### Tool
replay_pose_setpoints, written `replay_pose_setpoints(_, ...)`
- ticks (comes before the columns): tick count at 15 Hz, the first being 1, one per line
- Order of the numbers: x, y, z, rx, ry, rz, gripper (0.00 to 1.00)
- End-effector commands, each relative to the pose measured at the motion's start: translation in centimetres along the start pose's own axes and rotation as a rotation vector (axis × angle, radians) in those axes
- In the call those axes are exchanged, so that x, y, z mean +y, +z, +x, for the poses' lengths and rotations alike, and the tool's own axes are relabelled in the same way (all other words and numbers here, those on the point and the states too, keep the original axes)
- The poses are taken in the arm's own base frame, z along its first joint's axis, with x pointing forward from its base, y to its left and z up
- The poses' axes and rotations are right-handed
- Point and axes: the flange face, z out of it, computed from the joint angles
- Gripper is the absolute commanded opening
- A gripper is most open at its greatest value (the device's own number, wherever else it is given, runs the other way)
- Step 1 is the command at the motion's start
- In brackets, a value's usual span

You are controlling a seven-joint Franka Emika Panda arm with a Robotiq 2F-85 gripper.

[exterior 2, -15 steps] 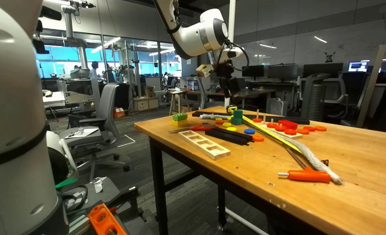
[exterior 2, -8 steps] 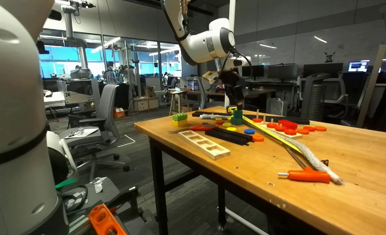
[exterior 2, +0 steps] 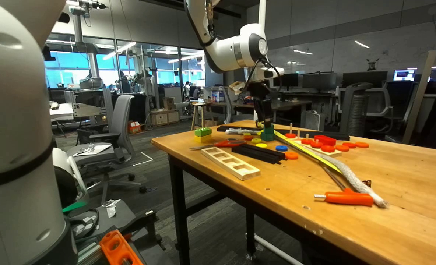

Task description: Get the top green block then put it on top of the wooden structure then put the small yellow block on top of the bottom green block

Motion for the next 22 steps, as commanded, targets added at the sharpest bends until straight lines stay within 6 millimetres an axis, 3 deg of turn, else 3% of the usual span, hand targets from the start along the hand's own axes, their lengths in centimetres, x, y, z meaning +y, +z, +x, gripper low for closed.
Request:
replay_pose_setpoints(1,-0.8,-0.5,0.8,-0.009,-0.001,-0.002,1.0)
replay_pose_setpoints(9,-0.2,1.0,2.3,-0.01,0.003,-0.014,1.0)
replay_pose_setpoints(10,-0.2,1.1,2.4,-0.008,0.0,-0.016,0.75)
replay_pose_setpoints(11,-0.1,1.3,2.5,-0.007,-0.002,-0.019,0.75)
replay_pose_setpoints(18,-0.1,1.0,2.8,0.001,-0.006,-0.02,0.19)
replay_pose_setpoints(20,-0.1,0.7,2.8,0.003,-0.006,-0.023,0.09)
replay_pose_setpoints(22,0.2,-0.4,3.1,0.019,0.0,-0.019,0.13)
